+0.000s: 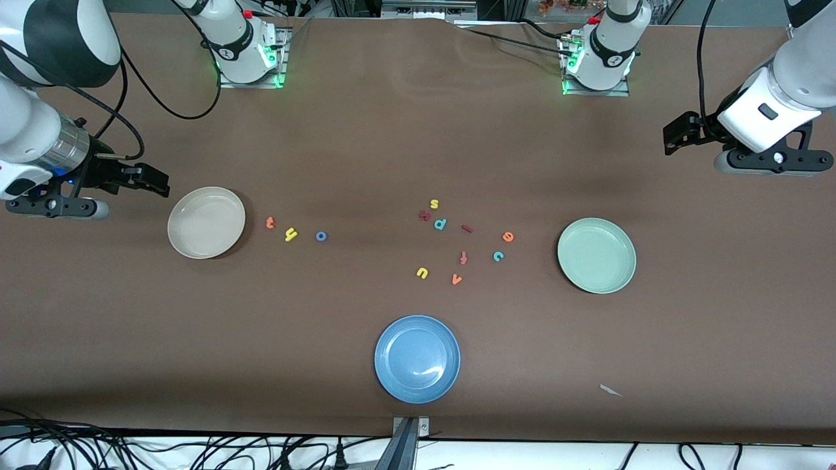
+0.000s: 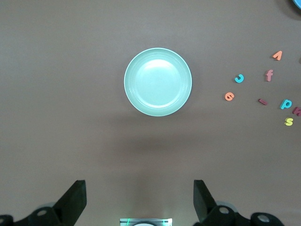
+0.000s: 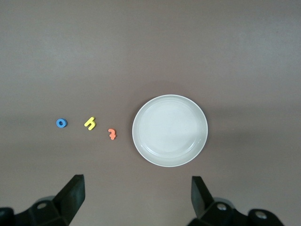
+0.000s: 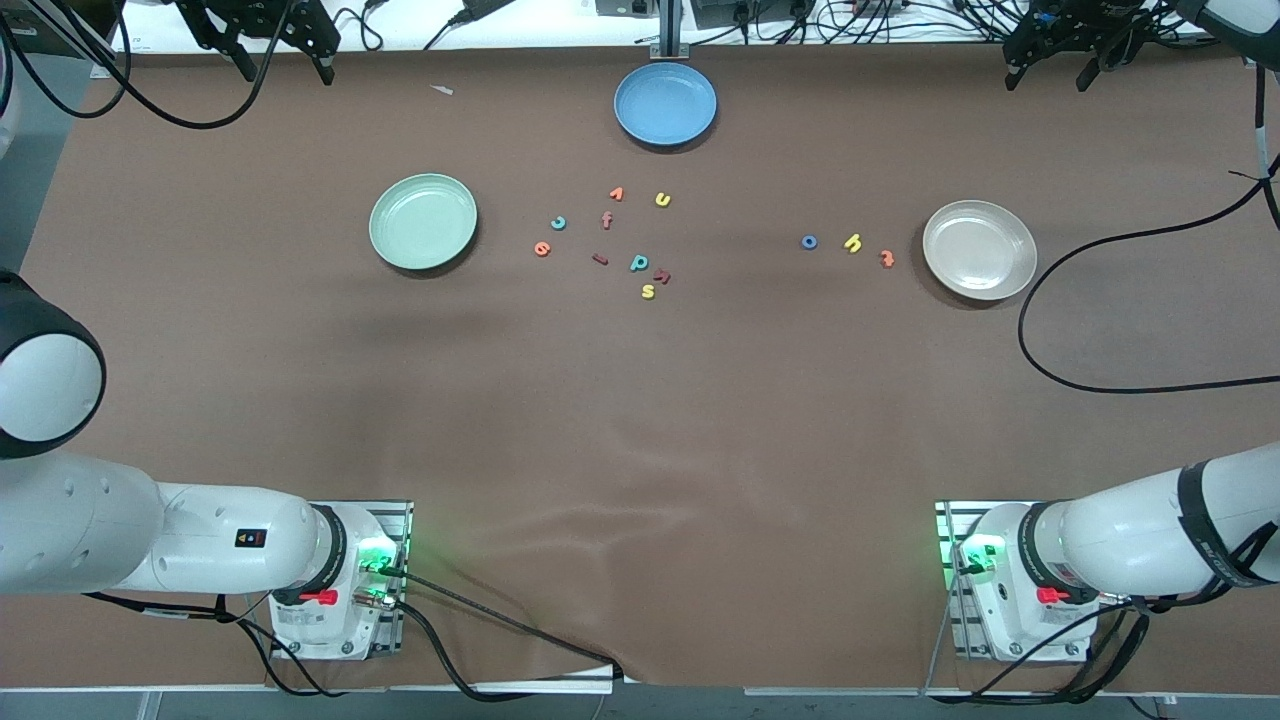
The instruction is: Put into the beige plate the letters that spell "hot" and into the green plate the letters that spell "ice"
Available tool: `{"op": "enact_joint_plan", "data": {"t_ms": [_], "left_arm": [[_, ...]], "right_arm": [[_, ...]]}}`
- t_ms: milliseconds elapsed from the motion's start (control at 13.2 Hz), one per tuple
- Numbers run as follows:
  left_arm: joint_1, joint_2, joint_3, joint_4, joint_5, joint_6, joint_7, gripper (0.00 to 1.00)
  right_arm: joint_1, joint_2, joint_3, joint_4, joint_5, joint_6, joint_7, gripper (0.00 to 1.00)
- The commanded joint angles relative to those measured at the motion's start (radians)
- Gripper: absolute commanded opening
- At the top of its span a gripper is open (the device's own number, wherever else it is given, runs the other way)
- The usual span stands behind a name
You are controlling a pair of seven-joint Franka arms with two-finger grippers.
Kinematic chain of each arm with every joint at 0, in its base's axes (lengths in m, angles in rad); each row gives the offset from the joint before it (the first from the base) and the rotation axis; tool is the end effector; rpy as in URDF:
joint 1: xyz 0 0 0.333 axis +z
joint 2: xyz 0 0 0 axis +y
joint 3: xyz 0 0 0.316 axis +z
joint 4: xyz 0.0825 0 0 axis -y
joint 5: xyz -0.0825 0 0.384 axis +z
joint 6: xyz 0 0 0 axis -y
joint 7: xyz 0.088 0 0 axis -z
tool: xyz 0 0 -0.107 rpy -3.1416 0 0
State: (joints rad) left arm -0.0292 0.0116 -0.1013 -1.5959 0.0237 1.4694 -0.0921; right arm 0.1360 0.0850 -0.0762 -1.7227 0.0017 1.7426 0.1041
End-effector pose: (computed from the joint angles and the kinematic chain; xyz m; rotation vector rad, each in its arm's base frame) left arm 0.5411 -0.0679 0.5983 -3.0963 0.0584 0.2089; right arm 0.5813 0.0363 0.5186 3.1291 -0.0698 -0.1006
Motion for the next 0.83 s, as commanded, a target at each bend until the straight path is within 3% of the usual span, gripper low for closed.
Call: {"op": "enact_joint_plan", "data": {"t_ms": [0,758], "left_arm": [[0.0,-0.009,0.002,0.008,0.033,-0.015,0.006,1.0],[-0.006,0.01,-0.001,0.03,0.03,0.046,0.011,1.0]], "right_arm": [[0.002,-0.013,0.001,-0.008,-0.012,-0.003,0.009,1.0],[0.01,-0.013,0.003,-0.012,-0.043,0.008,0.034,1.0]]}}
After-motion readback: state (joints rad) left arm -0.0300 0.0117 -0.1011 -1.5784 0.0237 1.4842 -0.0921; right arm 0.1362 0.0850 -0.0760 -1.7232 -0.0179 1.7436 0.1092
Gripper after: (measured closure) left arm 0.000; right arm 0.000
